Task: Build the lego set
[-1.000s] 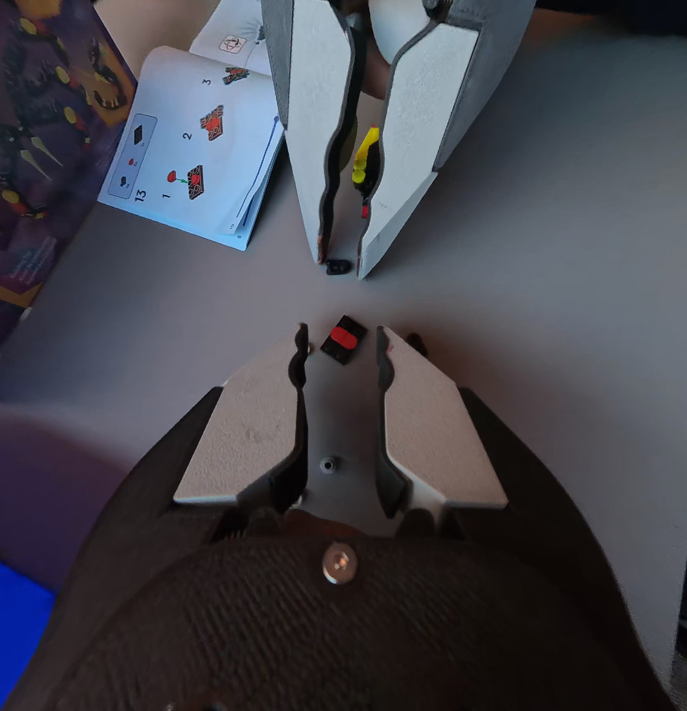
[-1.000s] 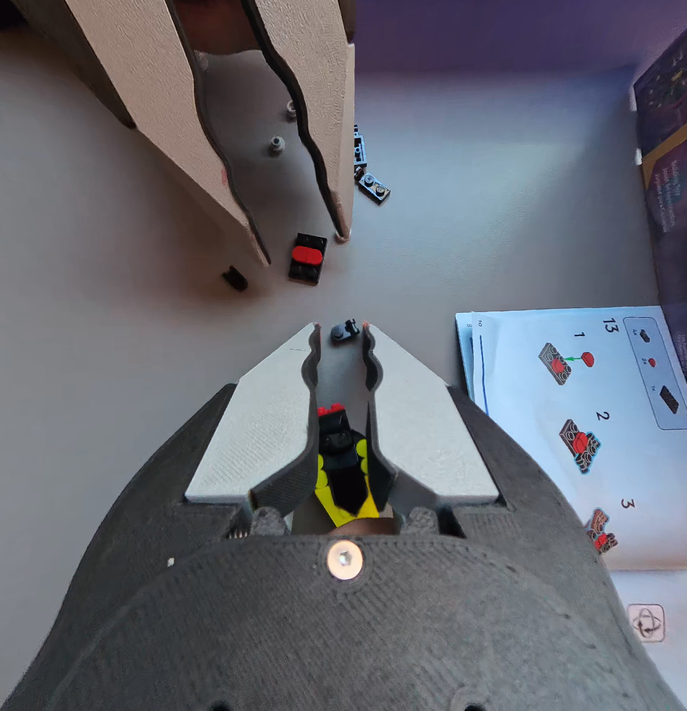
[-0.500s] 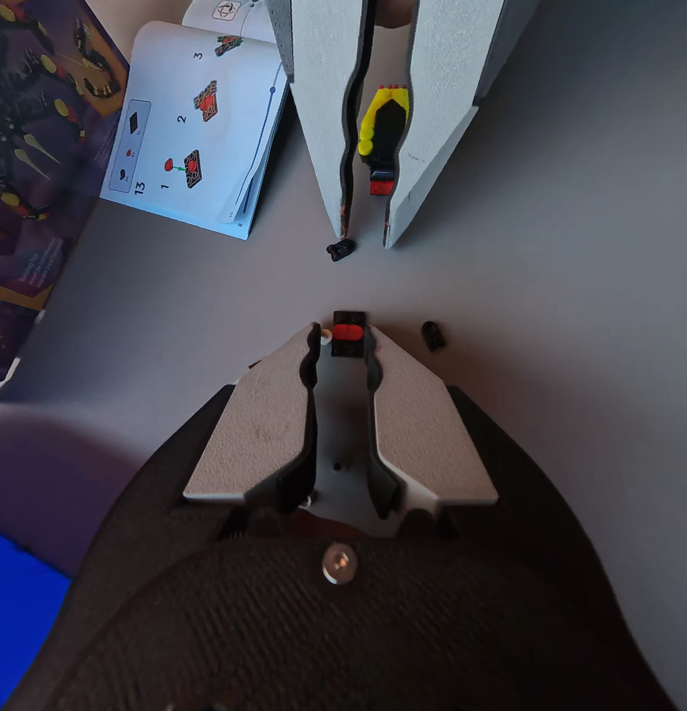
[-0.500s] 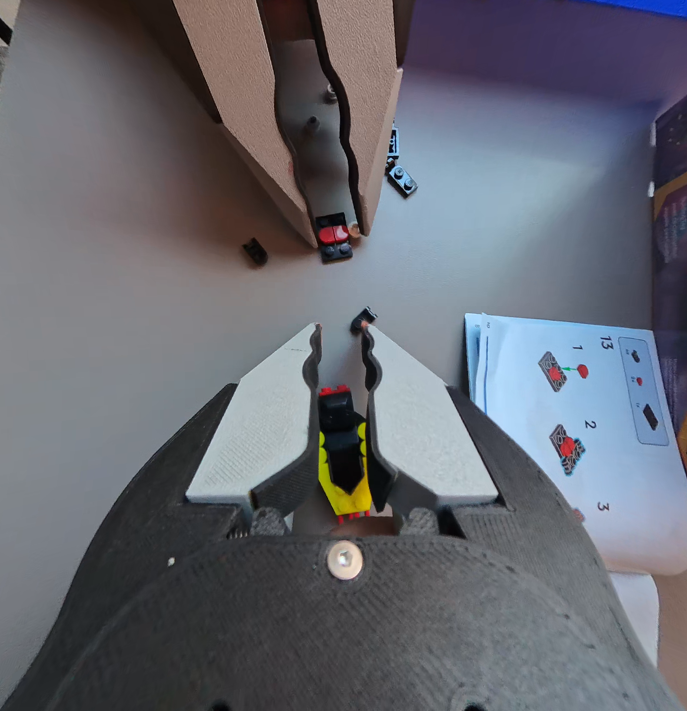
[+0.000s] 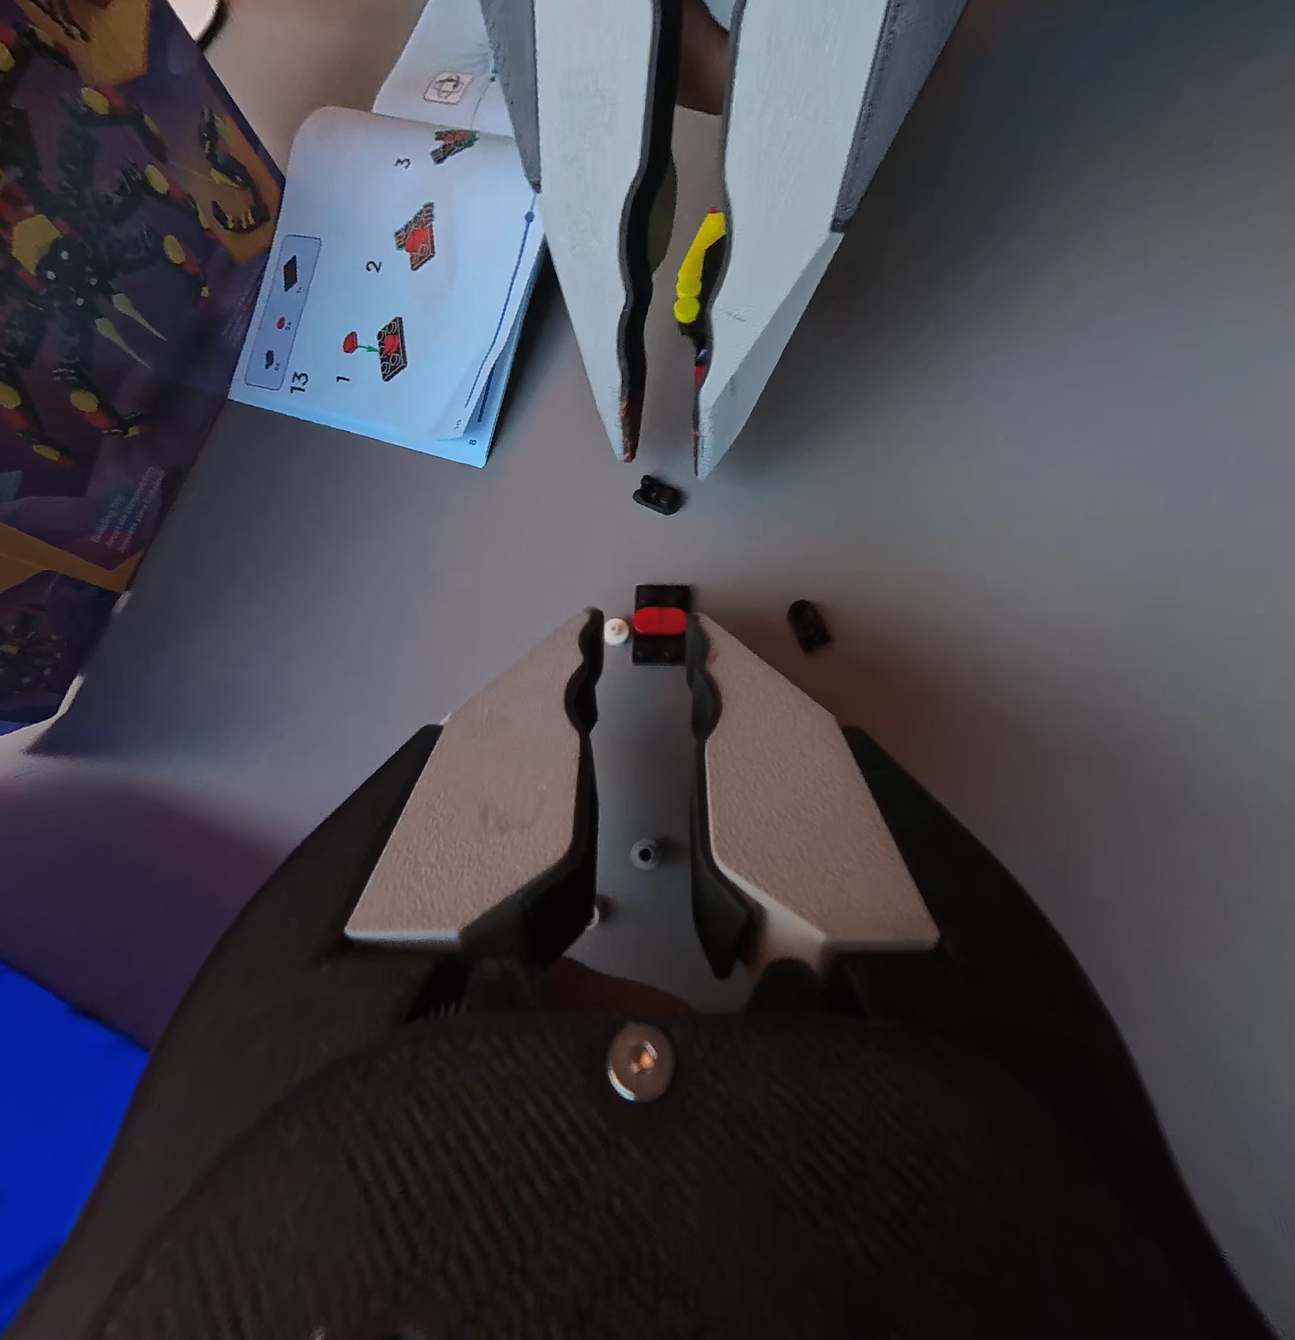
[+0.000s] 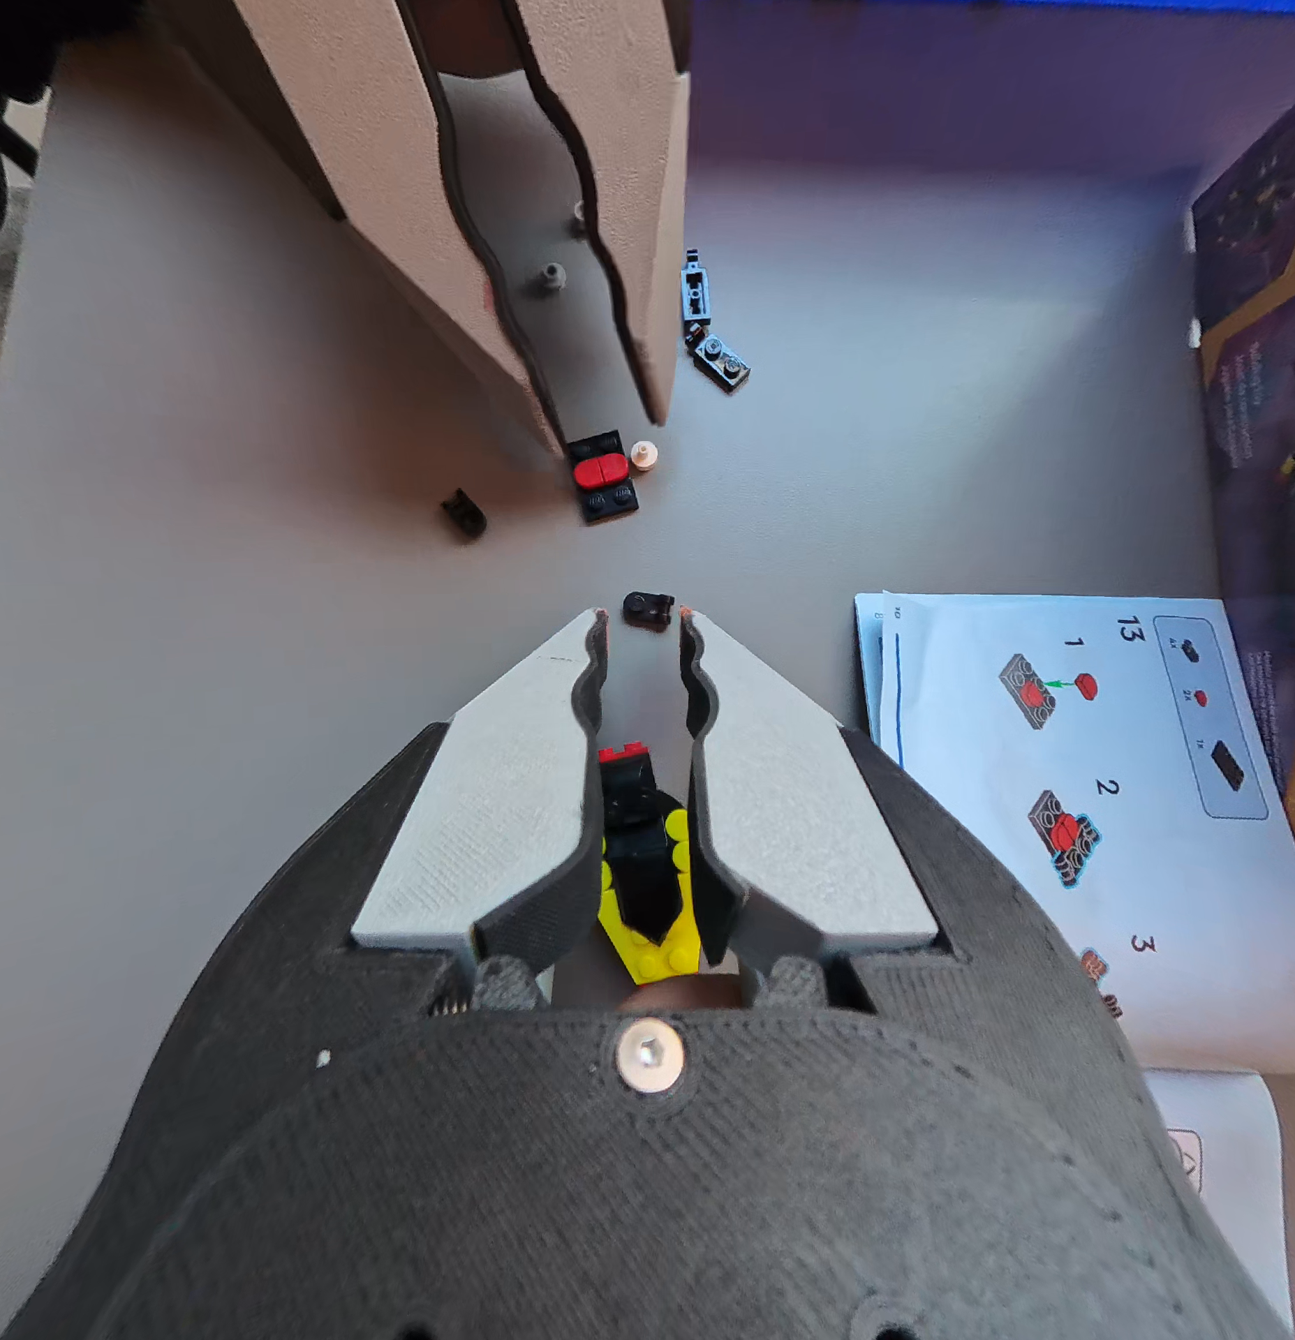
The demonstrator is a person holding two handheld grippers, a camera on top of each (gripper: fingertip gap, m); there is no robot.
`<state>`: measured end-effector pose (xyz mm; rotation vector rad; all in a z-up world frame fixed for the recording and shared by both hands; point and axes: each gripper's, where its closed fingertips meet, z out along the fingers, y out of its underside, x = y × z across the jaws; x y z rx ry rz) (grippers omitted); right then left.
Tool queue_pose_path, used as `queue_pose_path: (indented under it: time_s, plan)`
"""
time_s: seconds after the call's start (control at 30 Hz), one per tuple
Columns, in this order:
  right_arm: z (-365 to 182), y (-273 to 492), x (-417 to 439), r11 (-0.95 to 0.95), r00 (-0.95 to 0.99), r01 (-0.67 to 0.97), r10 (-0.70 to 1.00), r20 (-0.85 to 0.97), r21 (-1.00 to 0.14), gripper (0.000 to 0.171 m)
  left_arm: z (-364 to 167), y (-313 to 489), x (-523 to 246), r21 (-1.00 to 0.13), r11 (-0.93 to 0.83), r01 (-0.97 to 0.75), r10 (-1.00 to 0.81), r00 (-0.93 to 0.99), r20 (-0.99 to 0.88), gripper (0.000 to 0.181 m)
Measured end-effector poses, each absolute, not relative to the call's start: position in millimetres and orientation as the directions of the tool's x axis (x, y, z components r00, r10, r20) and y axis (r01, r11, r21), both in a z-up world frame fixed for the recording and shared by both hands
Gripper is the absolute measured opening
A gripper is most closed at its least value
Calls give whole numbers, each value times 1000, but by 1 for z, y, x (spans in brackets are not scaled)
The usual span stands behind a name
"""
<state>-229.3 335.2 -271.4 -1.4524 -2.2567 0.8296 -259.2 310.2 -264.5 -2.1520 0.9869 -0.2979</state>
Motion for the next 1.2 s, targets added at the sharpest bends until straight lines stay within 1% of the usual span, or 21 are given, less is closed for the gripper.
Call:
queue_pose_path:
  time_s: [0.03, 0.1, 0.27, 0.47, 0.6, 0.77, 0.87, 0.93, 1.0, 1.1, 1.2]
  plan:
    - [-272, 335, -229, 312, -423, 715, 905, -32, -626, 16, -266, 309, -258, -702, -426, -571, -740, 666, -92, 18]
    - [-274, 334, -229, 317, -423, 718, 906, -28, -620, 16, -270, 307, -259, -681, -419, -601, -748, 654, -117, 13]
    - [-275, 336, -233, 315, -402, 722, 916, -2, -616, 17, -264, 302, -257, -698, -414, -584, -759, 645, -89, 9]
    - [-277, 340, -233, 312, -392, 728, 920, 2, -611, 18, -274, 300, -260, -665, -432, -609, -763, 640, -91, 9]
    - [-278, 338, -234, 311, -399, 728, 917, -8, -611, 19, -274, 304, -256, -676, -432, -597, -760, 644, -83, 5]
    - [-271, 333, -236, 307, -412, 709, 911, -19, -635, 19, -273, 304, -247, -692, -430, -580, -773, 632, -49, 7]
    - [-267, 336, -237, 304, -401, 702, 916, -4, -644, 18, -258, 310, -251, -738, -404, -540, -747, 660, -75, 6]
    - [-266, 338, -237, 291, -393, 702, 920, -13, -650, 17, -254, 318, -260, -749, -403, -526, -710, 696, -107, 6]
    - [-264, 339, -238, 279, -388, 700, 921, -23, -657, 17, -256, 324, -264, -744, -413, -525, -685, 717, -126, 5]
    - [-262, 342, -238, 281, -383, 697, 924, -12, -660, 17, -267, 328, -267, -724, -462, -513, -664, 741, -101, 6]
    - [-258, 345, -237, 277, -375, 693, 927, -5, -665, 17, -272, 326, -264, -709, -469, -527, -678, 729, -93, 6]
